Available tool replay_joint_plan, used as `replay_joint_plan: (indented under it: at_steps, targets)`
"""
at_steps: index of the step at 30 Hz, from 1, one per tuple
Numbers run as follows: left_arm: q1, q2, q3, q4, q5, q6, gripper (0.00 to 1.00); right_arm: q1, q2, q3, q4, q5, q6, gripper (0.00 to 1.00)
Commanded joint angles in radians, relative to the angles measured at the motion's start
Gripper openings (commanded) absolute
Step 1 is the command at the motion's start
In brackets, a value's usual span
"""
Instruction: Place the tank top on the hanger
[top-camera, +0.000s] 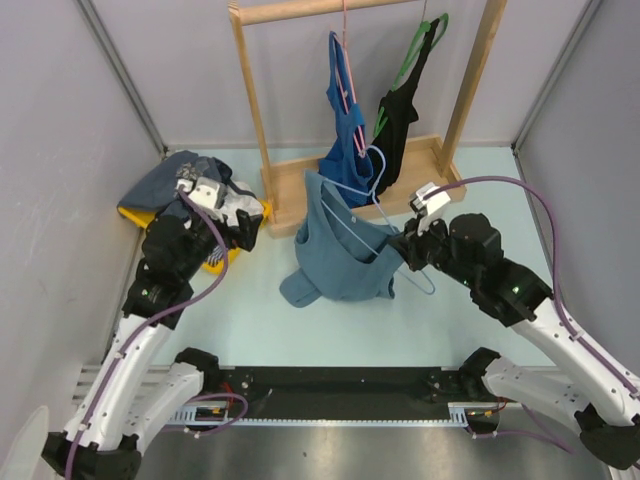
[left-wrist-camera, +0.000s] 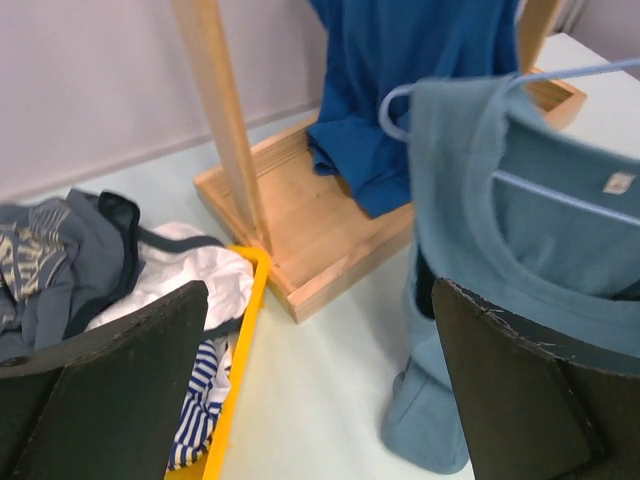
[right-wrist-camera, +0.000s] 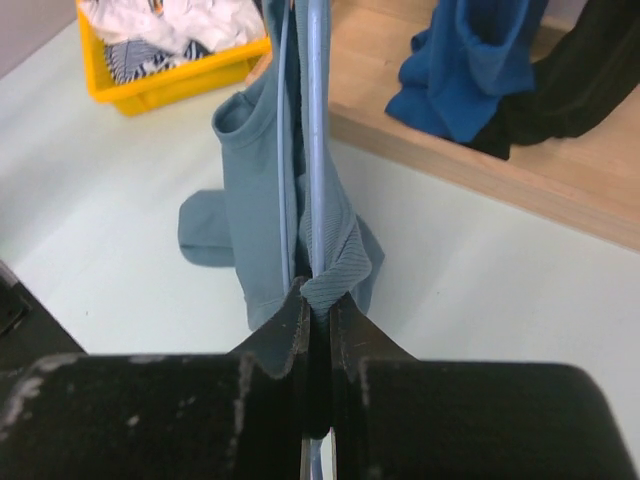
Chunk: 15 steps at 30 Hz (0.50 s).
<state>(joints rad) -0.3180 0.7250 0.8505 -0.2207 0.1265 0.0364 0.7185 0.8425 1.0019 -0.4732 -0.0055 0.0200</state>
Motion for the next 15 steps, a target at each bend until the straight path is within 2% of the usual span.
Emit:
replay_joint_plan:
  at_steps: [1,9,15]
  targets:
    - [0.079,0.011,-0.018,0.060,0.039,-0.098,0.99,0.024,0.030,0.113,0.082,0.098,0.032,0.00]
    - [0.120,-0.001,-0.050,0.066,0.058,-0.102,0.99,0.257,0.223,0.314,0.113,0.377,0.035,0.00]
    - [0.129,-0.010,-0.057,0.060,0.062,-0.101,0.99,0.291,0.414,0.475,0.099,0.509,0.072,0.00]
